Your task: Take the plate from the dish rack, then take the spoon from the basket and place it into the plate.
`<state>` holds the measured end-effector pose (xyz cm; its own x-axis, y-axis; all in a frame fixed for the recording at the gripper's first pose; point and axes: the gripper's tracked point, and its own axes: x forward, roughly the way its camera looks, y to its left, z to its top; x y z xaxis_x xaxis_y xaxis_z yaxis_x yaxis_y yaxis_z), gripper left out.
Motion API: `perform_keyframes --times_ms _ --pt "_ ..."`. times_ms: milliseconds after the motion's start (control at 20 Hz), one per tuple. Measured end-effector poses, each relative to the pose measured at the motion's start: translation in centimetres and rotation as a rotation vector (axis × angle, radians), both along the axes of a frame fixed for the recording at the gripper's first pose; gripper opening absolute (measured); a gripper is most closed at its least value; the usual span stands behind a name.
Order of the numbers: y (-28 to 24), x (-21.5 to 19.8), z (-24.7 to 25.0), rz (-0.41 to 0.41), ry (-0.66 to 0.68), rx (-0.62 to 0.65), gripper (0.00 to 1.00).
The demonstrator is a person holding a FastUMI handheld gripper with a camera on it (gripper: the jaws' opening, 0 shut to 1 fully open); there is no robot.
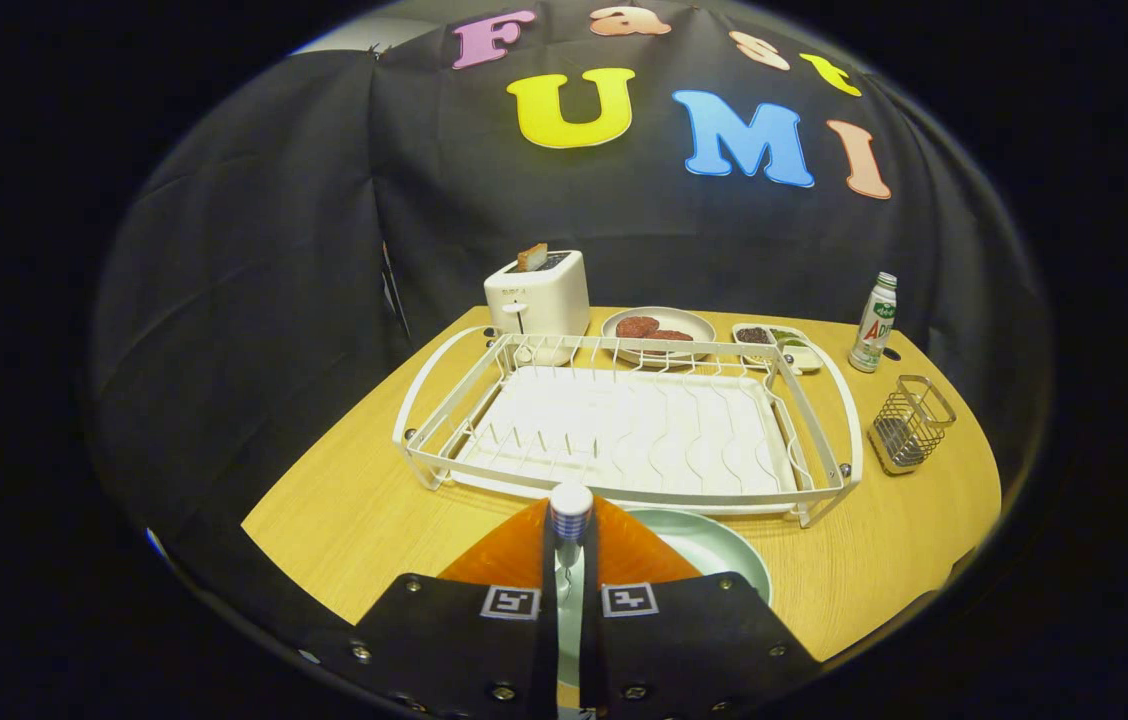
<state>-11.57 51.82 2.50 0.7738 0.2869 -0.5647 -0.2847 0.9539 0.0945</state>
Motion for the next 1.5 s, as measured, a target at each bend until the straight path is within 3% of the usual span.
perform_keyframes --times_ms 100,350,600,650,800,950,1300,1500 --pt "-0.7 0.0 -0.1 -0.018 -0.003 -0.005 0.08" --pt "-3.5 0.0 0.3 -0.096 -0.016 -0.039 0.20" --pt "-6.1 0.1 0.6 -0.167 -0.022 -0.062 0.25" --pt "-6.5 0.3 0.7 -0.178 -0.027 -0.070 0.31" --pt "-7.7 0.6 1.5 -0.203 -0.051 -0.085 0.32" --pt "-9.3 0.7 1.0 -0.244 -0.037 -0.153 0.97" --pt "-9.2 2.0 3.8 -0.212 -0.123 -0.139 0.97" --pt "-8.5 3.4 7.7 -0.133 -0.190 -0.133 0.97"
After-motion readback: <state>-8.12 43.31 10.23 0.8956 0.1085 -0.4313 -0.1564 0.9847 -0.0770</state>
